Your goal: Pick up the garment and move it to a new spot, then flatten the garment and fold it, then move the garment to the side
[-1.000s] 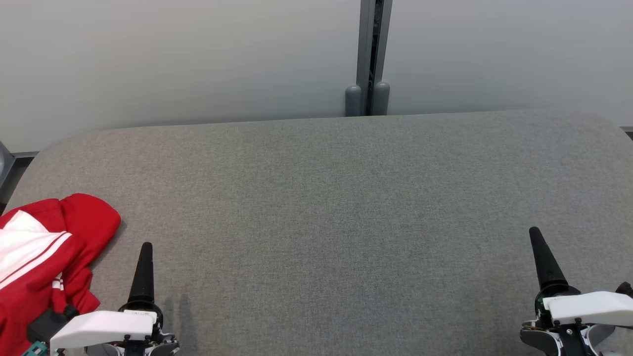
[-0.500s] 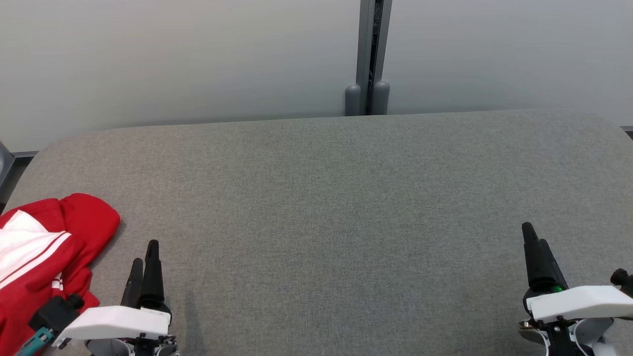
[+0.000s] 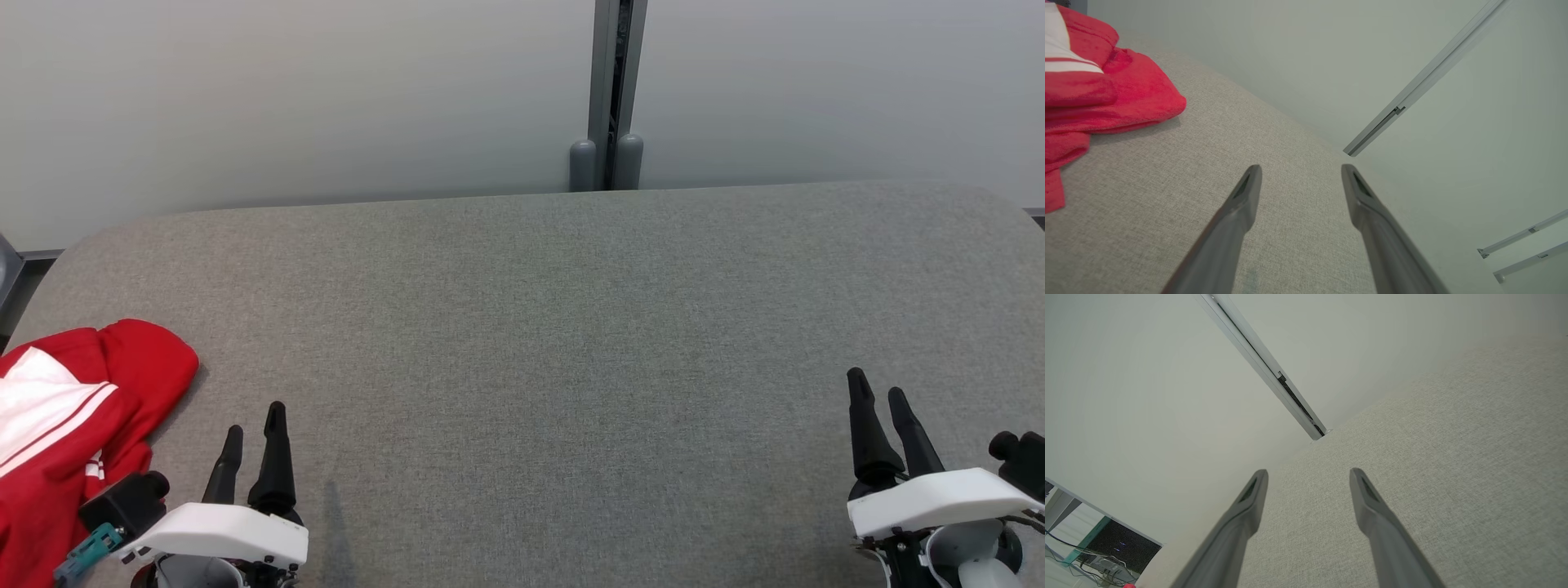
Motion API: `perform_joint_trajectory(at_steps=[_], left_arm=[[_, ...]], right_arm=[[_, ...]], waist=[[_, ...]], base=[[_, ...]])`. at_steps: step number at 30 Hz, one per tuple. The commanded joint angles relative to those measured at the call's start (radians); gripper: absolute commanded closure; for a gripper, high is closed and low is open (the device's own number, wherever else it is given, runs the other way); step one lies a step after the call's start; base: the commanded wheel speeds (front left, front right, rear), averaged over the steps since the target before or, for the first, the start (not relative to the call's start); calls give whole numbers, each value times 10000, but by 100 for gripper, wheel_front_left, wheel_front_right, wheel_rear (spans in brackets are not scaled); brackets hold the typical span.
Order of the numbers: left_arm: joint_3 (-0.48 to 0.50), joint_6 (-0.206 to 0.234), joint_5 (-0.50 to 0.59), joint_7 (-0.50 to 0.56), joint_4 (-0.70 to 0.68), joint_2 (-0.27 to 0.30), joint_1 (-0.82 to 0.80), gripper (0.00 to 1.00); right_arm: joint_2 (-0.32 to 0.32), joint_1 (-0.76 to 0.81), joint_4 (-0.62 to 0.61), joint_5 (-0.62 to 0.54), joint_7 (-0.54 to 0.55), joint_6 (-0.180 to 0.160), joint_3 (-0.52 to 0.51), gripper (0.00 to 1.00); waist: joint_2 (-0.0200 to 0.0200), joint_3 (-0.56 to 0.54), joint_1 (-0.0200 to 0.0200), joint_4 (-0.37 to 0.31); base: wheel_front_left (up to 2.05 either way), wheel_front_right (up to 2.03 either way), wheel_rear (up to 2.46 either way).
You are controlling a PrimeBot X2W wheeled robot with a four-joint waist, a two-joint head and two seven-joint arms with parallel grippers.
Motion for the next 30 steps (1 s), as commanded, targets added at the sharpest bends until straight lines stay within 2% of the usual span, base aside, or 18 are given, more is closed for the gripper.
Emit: perform_joint_trajectory(at_steps=[1,15,30], left_arm=[[-26,47,241,-63,-50,72,-307,0],[-231,372,2294,-472,191,92,-464,0],[-418,501,3714,-823,419,108,-538,0]], right_arm=[[-89,-258,-52,-224,-85,14,17,0],[-47,-376,174,-2337,-503,18,-67,0],[-22,-427,371,-4014,-860,20,-82,0]], waist=[[0,0,0,3],[0,27,0,31],[0,38,0,60]], base=[[0,0,0],[0,0,0],[0,0,0]])
